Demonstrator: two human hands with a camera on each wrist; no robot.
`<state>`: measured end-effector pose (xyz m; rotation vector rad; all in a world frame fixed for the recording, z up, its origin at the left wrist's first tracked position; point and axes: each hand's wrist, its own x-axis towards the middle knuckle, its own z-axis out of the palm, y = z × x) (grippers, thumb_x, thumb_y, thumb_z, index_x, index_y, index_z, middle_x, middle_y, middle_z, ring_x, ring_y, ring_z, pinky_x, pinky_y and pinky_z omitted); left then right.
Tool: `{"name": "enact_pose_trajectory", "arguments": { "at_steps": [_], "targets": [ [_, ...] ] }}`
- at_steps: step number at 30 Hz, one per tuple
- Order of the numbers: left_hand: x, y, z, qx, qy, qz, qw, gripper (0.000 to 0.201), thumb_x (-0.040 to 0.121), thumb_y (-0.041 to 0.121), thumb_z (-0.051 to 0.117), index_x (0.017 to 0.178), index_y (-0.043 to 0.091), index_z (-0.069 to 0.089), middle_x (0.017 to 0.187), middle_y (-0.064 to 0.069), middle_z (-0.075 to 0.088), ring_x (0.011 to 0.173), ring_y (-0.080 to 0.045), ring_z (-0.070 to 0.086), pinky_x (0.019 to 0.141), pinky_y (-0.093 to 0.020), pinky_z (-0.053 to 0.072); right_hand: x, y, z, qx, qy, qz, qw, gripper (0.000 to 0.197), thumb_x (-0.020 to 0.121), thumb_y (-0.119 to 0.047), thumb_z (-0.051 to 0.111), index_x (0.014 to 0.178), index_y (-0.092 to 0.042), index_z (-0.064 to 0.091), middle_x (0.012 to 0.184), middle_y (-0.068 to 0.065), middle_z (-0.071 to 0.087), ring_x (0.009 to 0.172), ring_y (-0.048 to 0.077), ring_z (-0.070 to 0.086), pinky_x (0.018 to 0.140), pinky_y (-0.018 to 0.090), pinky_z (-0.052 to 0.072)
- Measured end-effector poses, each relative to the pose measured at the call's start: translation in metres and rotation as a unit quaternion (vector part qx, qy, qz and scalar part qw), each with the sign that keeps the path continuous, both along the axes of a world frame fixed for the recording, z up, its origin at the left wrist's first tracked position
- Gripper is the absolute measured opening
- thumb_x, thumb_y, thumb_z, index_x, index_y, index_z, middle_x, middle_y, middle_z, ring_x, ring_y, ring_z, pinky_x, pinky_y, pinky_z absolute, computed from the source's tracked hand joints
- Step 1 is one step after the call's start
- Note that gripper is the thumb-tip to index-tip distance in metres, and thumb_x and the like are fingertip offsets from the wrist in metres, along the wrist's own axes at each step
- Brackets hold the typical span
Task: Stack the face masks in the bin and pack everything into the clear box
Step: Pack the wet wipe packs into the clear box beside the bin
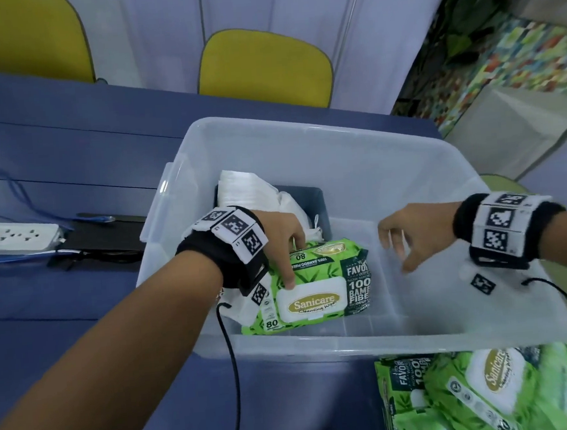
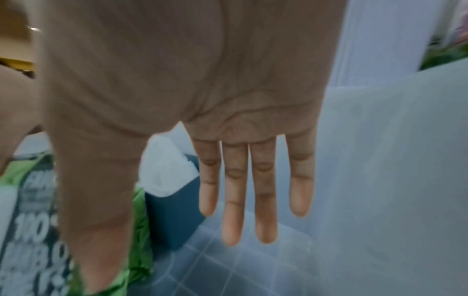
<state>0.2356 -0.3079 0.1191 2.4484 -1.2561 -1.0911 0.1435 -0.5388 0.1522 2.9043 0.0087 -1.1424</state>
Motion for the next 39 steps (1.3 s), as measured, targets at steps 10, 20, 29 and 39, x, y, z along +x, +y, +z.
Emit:
{"name": "enact_pose_trajectory", "arguments": {
  "at_steps": [10,20,29,39],
  "targets": [
    [0.006,0.006,0.032,-0.369,0.247,0.222,0.868,0.074,0.052,0.024,0.085,0.120,0.015,0.058,0.109,0.006,0.067,0.096,-0.008,0.065,0.080,-0.039,0.057,-0.021,0.004,0.029,0.402,-0.128,-0.242,0.874,0.059,0.065,-0.030,0.082,0.119,-0.024,0.058,0.110,-0.007,0.071,0.093,0.005,0.067,0.081,0.027,0.056],
    [0.020,0.013,0.035,-0.344,0.152,0.238,0.896,0.043,0.077,-0.020,0.049,0.097,0.017,0.054,0.103,-0.006,0.059,0.090,-0.025,0.057,0.073,-0.035,0.045,-0.010,0.035,0.047,0.216,-0.233,-0.061,0.946,0.074,0.052,-0.035,0.092,0.117,-0.026,0.057,0.107,-0.014,0.068,0.094,0.007,0.064,0.084,0.025,0.049],
    [0.027,0.006,0.022,-0.307,0.036,0.226,0.924,0.036,0.083,-0.014,0.037,0.095,0.014,0.057,0.086,-0.001,0.062,0.074,-0.012,0.057,0.056,-0.007,0.041,0.006,0.120,0.002,0.001,-0.048,0.217,0.975,0.068,0.066,-0.045,0.080,0.118,-0.015,0.049,0.072,-0.009,0.045,0.072,0.014,0.054,0.061,0.024,0.042],
    [0.024,0.016,0.022,-0.108,-0.059,0.107,0.987,0.032,0.087,-0.002,0.044,0.107,0.017,0.060,0.113,-0.004,0.060,0.092,-0.018,0.053,0.084,-0.026,0.042,0.025,0.170,-0.050,-0.008,-0.056,0.328,0.943,0.079,0.080,-0.054,0.066,0.139,-0.011,0.035,0.131,0.008,0.054,0.109,0.027,0.057,0.087,0.036,0.049]
  ]
}}
